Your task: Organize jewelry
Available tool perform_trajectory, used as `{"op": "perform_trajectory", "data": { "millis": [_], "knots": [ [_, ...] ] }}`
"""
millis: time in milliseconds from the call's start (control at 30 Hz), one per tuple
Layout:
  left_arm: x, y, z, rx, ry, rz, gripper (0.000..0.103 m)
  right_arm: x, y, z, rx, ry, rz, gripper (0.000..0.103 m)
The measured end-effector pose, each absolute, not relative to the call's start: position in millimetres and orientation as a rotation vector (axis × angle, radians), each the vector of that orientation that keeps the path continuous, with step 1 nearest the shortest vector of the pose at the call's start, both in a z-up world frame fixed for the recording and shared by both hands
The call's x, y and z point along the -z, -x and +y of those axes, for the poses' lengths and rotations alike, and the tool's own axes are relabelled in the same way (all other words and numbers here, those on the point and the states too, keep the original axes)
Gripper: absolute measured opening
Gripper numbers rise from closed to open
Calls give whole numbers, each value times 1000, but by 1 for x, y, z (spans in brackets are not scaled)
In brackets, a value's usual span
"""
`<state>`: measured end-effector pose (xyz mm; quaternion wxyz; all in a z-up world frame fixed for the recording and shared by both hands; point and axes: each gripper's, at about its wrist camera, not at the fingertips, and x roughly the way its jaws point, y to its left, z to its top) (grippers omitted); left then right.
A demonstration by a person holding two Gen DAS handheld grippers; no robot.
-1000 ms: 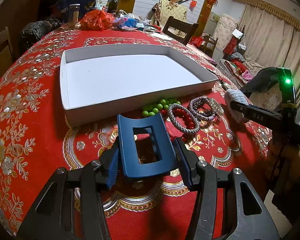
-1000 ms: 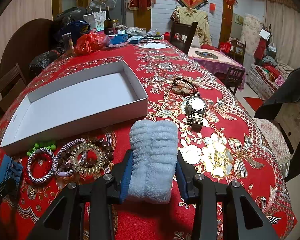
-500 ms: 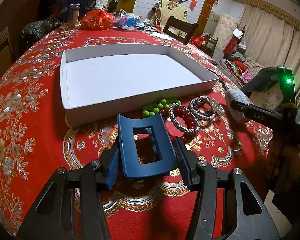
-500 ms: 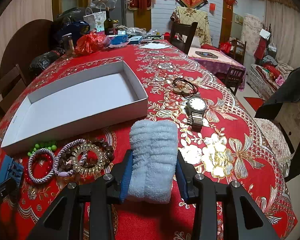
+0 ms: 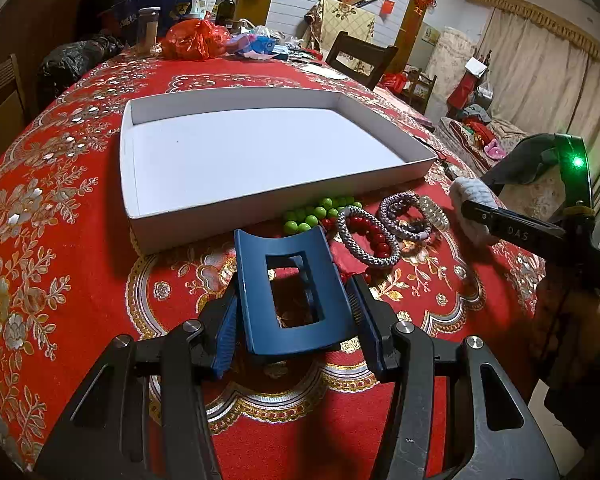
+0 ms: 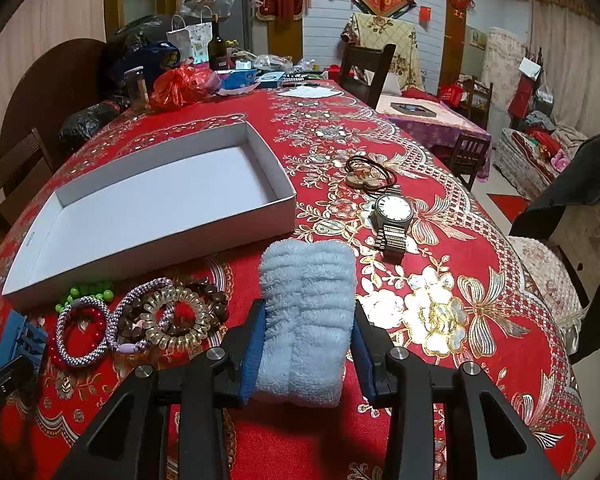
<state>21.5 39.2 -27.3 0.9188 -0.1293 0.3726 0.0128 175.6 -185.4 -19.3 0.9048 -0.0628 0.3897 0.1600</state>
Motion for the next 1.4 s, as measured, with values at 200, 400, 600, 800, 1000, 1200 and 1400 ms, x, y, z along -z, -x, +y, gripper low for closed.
{"op": "perform_trajectory", "data": {
  "millis": [200, 400, 600, 800, 1000, 1200, 1400],
  "knots": [
    [27, -22, 39, -26, 266, 767, 50, 19, -176, -185, -332, 130, 806, 38],
    [28, -22, 39, -25, 267, 771, 50, 18, -176, -185, -332, 130, 805, 38],
    [29, -21, 39, -25, 265, 770, 50, 18, -175, -185, -333, 129, 805, 38],
    [30, -24, 40, -26, 267, 778, 50, 18, -175, -185, -333, 125, 798, 38],
    [29, -23, 40, -27, 269, 774, 50, 18, -174, -185, -337, 129, 798, 38],
    [29, -23, 40, -25, 269, 772, 50, 18, -173, -185, -334, 129, 795, 38],
    [29, -24, 41, -26, 269, 769, 50, 18, -172, -185, -332, 135, 791, 38]
  ]
}}
